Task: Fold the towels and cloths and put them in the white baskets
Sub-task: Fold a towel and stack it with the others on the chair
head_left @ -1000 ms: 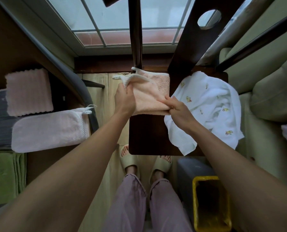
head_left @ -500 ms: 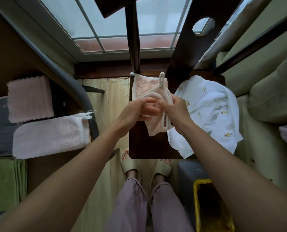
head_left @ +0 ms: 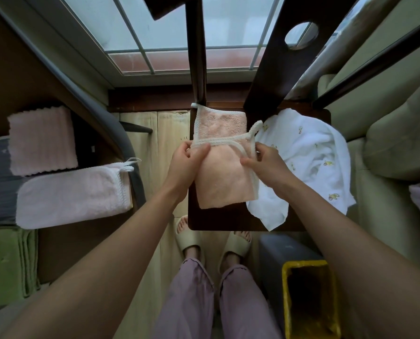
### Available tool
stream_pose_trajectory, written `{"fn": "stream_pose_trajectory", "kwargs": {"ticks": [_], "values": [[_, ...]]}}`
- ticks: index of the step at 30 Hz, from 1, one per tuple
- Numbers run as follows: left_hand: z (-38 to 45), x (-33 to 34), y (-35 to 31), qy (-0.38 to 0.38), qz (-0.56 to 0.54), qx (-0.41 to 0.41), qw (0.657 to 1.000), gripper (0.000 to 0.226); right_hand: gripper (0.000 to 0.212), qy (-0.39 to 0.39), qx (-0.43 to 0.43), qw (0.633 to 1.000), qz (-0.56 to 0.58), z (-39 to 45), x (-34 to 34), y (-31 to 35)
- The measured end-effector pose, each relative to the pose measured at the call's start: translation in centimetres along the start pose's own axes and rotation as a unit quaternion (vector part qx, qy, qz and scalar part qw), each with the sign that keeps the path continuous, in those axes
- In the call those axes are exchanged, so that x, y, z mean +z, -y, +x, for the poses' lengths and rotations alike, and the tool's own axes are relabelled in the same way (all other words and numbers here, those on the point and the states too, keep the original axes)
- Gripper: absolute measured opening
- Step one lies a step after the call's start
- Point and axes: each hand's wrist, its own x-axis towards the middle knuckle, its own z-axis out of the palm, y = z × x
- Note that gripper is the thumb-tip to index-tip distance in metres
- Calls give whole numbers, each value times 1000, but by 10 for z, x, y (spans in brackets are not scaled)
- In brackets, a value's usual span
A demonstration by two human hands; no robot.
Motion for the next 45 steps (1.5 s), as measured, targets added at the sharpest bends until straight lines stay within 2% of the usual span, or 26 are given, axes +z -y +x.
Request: {"fn": "stream_pose_trajectory", "kwargs": {"ticks": [2,5,8,10,13,15,17,19,22,24,31,35,39,42,43,45], "values": [[-1,-2,1,19,46,22,999,28,17,-20,-2,999,-38,0,5,-6],[-5,-3,-2,73,146,93,982,31,9,-66,-29,991,-114,-2,11,-14],[4,-8,-2,32,150,141,978,28,3,-102,-80,973,-190,-2,17,-18],[9,-6,-2,-6,98,93,991,33,7,-121,-114,967,-192,2,20,-16],[6,7,1,53,-2,-78,996,42,6,-152,-125,970,-144,12,17,-12],[6,12,6,60,-4,-123,991,41,6,-147,-132,972,-131,17,18,-13],[13,13,12,-17,45,-82,995,34,8,-140,-146,970,-131,21,22,-17],[24,15,14,-97,105,5,990,30,9,-161,-169,962,-140,28,28,-20],[41,20,7,-158,216,146,952,27,11,-206,-182,948,-157,47,35,-16],[59,21,-1,-175,278,192,925,26,15,-223,-178,942,-177,63,38,-11],[112,26,6,-214,404,199,867,34,18,-238,-169,925,-245,114,42,-23],[123,26,16,-216,420,193,860,35,17,-236,-181,923,-244,124,43,-35],[124,24,15,-203,421,190,863,38,29,-253,-163,926,-227,126,43,-39],[113,22,16,-237,407,186,863,40,43,-340,-194,884,-257,117,43,-40],[108,21,19,-264,403,215,850,39,46,-358,-231,862,-275,114,43,-41],[104,18,26,-292,432,321,790,41,51,-335,-296,829,-335,112,43,-43]]}}
